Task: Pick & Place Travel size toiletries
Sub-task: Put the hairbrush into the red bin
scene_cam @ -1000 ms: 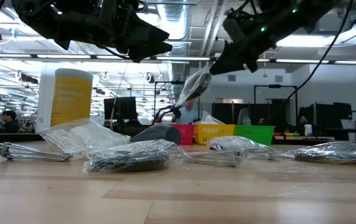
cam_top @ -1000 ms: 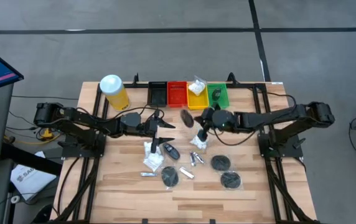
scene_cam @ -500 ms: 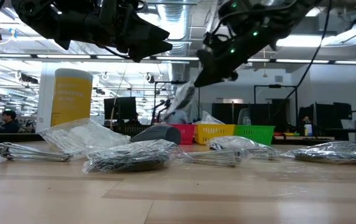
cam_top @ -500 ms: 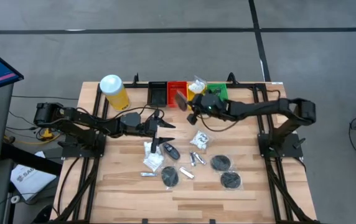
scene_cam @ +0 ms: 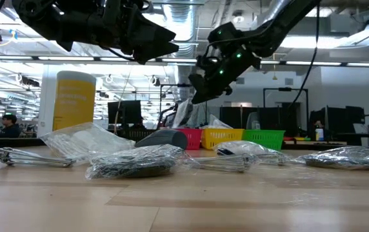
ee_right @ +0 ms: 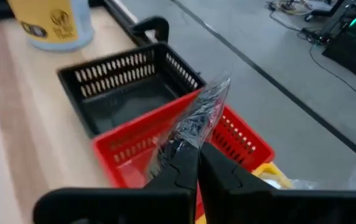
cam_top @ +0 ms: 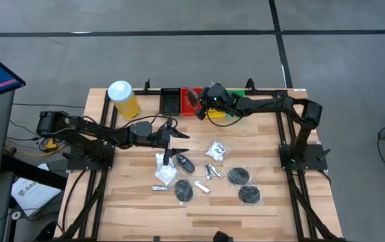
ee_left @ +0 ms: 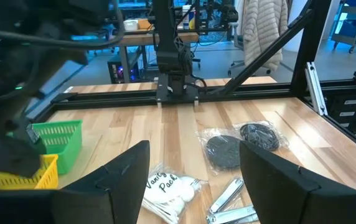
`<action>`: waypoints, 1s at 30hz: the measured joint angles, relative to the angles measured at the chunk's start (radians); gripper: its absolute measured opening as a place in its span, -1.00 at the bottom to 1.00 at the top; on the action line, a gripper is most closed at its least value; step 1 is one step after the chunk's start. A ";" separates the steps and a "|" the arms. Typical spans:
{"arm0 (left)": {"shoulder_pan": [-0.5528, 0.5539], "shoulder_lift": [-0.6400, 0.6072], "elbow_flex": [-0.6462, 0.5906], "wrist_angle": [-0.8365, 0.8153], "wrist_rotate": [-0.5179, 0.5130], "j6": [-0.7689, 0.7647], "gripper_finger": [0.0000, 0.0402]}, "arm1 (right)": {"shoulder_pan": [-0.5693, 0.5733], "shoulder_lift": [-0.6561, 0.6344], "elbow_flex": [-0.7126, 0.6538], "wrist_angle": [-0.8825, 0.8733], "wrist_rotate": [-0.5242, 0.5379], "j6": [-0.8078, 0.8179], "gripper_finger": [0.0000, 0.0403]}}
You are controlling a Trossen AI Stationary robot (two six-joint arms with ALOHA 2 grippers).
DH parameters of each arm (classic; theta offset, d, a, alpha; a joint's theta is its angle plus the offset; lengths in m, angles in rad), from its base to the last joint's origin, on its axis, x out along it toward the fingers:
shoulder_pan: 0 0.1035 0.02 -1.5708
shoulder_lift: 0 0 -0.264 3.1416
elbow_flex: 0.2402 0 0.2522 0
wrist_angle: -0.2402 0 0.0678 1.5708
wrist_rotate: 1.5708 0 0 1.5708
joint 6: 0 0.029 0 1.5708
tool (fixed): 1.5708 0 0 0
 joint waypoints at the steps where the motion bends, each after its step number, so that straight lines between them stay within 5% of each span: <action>1: 0.000 0.000 0.000 0.000 0.000 0.001 0.18 | -0.006 0.014 0.015 0.006 -0.005 -0.004 -1.00; 30: 0.000 0.000 0.000 0.023 0.000 0.008 0.18 | -0.103 0.074 0.055 0.004 -0.091 -0.028 -1.00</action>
